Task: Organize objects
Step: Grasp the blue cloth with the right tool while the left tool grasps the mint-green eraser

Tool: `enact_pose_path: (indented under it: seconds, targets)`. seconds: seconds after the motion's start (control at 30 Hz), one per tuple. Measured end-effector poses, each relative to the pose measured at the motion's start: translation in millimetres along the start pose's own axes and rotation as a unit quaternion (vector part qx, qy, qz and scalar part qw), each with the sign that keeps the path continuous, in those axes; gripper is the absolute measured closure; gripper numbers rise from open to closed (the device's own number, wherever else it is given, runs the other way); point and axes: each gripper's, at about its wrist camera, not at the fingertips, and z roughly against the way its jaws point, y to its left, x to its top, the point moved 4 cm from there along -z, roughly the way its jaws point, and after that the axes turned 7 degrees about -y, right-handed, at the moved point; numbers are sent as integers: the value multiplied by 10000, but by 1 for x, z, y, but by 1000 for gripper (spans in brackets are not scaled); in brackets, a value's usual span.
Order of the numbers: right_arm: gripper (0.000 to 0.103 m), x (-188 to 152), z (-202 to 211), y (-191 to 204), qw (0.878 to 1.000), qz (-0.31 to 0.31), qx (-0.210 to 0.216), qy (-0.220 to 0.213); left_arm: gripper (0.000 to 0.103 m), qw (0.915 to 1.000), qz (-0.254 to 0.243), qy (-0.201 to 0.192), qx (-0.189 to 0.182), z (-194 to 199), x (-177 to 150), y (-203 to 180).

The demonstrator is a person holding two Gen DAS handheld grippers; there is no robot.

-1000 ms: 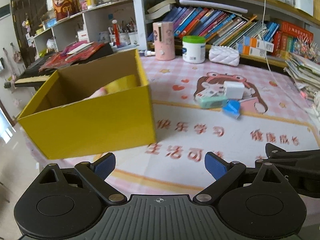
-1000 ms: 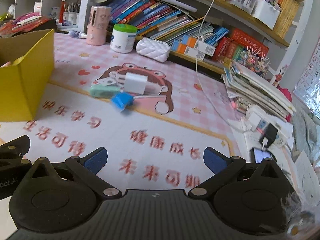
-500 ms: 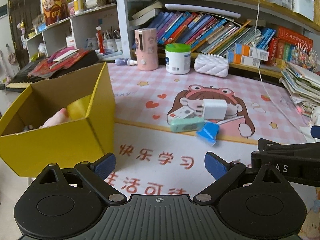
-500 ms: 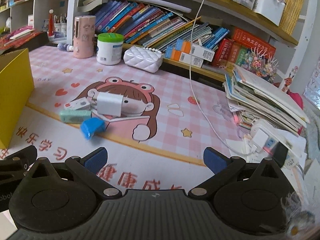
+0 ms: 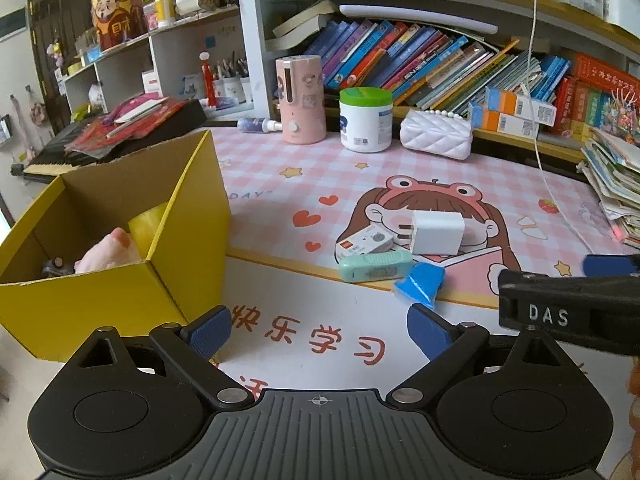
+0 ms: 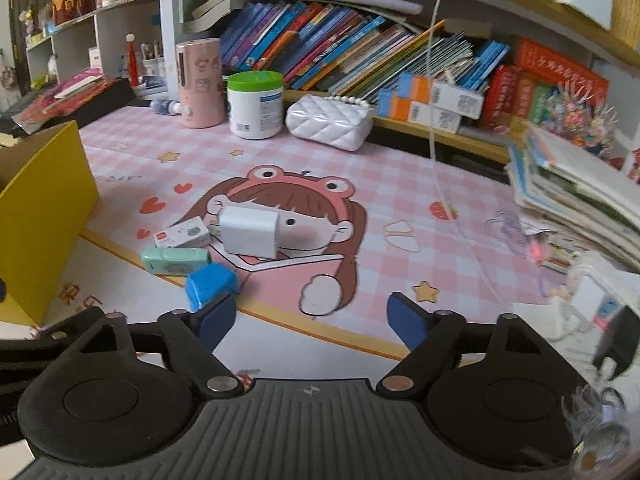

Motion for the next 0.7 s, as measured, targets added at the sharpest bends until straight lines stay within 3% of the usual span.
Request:
enact_pose_path:
  seconds: [0.13, 0.3, 0.5, 0.7]
  targets:
    - [37, 6, -17, 3, 9985, -108, 531, 111, 8, 9999, -111, 68, 52, -4, -1, -1]
    - [49, 7, -50, 20, 9889, -59, 1349, 628, 8, 9993, -234, 294, 90, -10, -7, -4]
    - [52, 9, -73, 42, 9831, 261, 1656, 741, 8, 9988, -334, 340, 65, -11, -10, -9]
    - [65, 7, -84, 44, 9784, 434, 1816, 890, 8, 9988, -285, 394, 63, -17, -9, -12]
